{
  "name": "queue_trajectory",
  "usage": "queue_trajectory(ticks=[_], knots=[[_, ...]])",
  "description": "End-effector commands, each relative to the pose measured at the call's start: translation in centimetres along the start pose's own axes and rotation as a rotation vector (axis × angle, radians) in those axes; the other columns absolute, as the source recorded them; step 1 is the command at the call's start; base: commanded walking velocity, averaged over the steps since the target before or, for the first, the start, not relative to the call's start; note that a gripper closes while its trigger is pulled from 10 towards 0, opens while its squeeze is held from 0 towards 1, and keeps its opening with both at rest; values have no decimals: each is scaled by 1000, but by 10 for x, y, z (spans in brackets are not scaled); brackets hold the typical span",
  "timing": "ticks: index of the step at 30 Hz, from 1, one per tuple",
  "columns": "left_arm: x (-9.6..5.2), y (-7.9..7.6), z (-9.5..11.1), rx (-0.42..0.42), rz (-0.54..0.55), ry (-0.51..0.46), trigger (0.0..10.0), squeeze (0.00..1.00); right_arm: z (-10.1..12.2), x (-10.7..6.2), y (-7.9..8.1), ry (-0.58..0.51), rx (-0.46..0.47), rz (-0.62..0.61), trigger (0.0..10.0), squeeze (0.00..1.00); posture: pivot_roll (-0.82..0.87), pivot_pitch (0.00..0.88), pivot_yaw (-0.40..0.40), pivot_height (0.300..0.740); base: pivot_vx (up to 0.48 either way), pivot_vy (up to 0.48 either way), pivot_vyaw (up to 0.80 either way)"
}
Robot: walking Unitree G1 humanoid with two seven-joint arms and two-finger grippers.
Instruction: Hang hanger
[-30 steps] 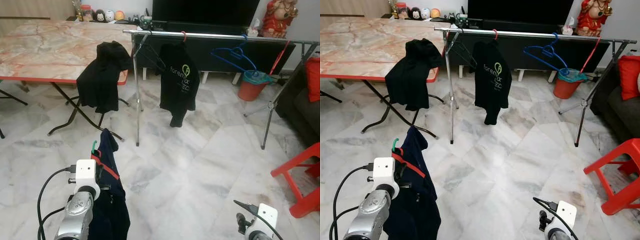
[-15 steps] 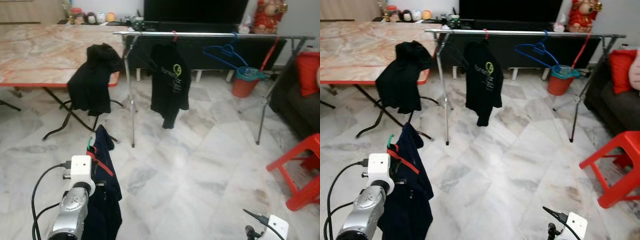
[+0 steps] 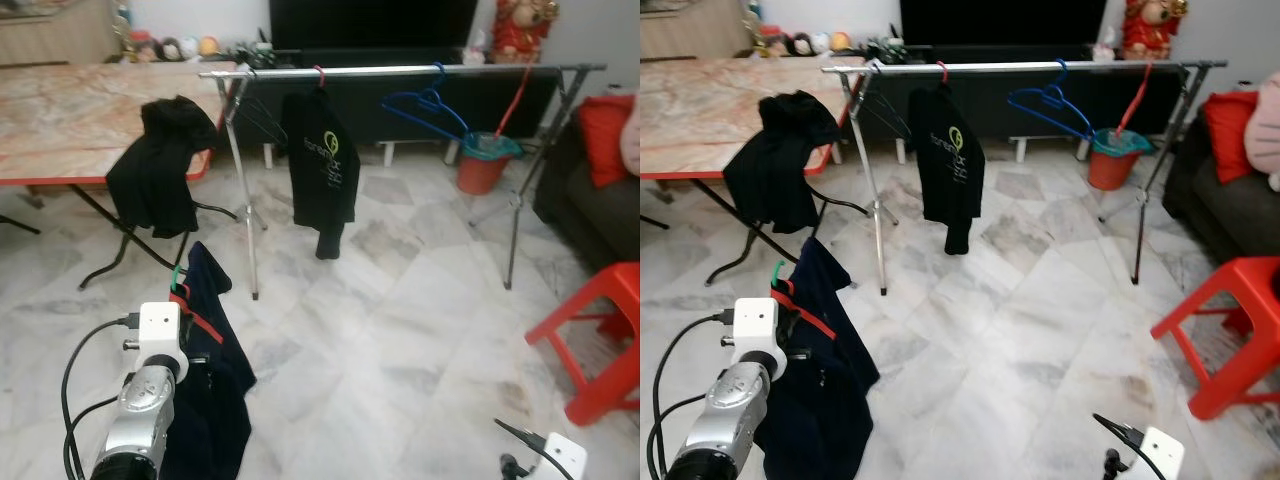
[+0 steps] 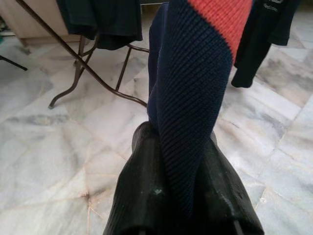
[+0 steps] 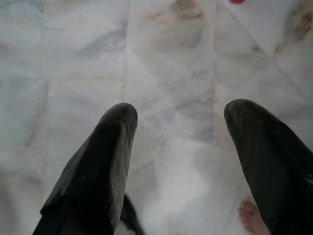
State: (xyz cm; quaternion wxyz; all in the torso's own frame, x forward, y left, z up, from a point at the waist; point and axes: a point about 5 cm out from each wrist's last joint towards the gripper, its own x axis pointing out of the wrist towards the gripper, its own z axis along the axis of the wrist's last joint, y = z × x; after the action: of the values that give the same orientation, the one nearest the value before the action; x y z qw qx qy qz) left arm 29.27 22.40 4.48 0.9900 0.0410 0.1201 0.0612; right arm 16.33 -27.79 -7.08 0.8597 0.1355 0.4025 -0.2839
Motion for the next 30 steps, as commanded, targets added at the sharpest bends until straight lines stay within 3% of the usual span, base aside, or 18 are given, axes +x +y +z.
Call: queue_trajectory(ticks=[1, 7, 13, 15, 17, 22, 30], knots=[[2, 5, 6, 11, 21, -25, 10000, 0, -1, 0, 7, 5, 9, 11, 10000, 0, -71, 0, -21, 740, 0, -368, 0], [3, 3, 6, 66, -10, -22, 10000, 0, 0, 0, 8, 3, 13, 13, 10000, 0, -67, 0, -20, 740, 0, -233, 0], [-6, 2, -13, 87, -51, 32, 10000, 0, 1, 1, 7, 1, 6, 7, 10000, 0, -61, 0, -30, 740, 0, 0, 0], [-10, 5, -20, 135, -55, 38, 10000, 0, 2, 1, 7, 0, 3, 6, 10000, 0, -60, 0, -33, 740, 0, 0, 0], [-13, 7, -23, 116, -51, 32, 10000, 0, 2, 1, 6, 0, -4, 9, 10000, 0, -62, 0, -38, 740, 0, 0, 0], [-17, 6, -13, 102, -66, -47, 10000, 0, 3, 1, 4, -3, -6, 7, 10000, 0, -55, 0, -42, 740, 0, 0, 0], [-14, -2, -8, 110, -80, -78, 10000, 0, 3, 1, 3, -4, -18, 4, 10000, 0, -58, 0, -47, 740, 0, 0, 0]])
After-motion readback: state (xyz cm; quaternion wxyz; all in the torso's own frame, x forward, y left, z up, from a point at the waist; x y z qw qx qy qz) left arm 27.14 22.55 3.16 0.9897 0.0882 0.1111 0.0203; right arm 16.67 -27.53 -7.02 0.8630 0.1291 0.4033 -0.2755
